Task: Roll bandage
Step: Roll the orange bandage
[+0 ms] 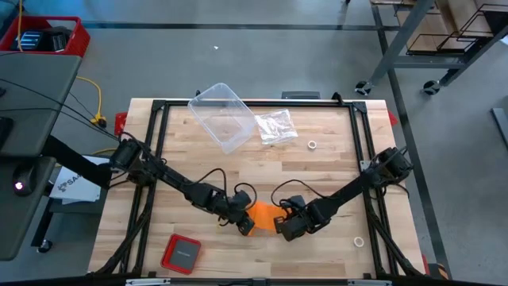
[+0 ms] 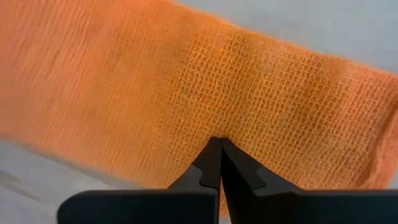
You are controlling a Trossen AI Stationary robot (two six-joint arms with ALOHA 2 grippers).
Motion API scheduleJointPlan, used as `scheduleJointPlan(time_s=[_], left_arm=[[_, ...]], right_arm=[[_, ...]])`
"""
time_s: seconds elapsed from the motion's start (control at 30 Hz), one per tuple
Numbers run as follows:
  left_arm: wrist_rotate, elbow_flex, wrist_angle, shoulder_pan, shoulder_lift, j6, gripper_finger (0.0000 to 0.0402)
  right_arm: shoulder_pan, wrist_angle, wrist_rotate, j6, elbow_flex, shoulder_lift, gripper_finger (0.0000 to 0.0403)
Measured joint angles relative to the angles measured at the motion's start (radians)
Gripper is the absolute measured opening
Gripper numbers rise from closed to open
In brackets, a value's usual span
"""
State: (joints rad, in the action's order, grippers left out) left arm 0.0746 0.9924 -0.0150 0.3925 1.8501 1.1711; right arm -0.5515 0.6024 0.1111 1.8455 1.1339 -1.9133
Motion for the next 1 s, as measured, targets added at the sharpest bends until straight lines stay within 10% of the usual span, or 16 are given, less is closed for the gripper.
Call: scheduleJointPlan(time_s=[0.7,1.0], left_arm=[[0.048,-0.002,0.524,-0.039,-0.199,-0.076,0.0000],[0.019,0.007,0.009,-0.031,-0.171,-0.046,0.0000]], right_arm=[[-0.090,0.118,-0.061,0.113,-0.003,0.011,0.0000],[-0.090,0.116,-0.062,0.118,-0.003,0.011,0.0000]])
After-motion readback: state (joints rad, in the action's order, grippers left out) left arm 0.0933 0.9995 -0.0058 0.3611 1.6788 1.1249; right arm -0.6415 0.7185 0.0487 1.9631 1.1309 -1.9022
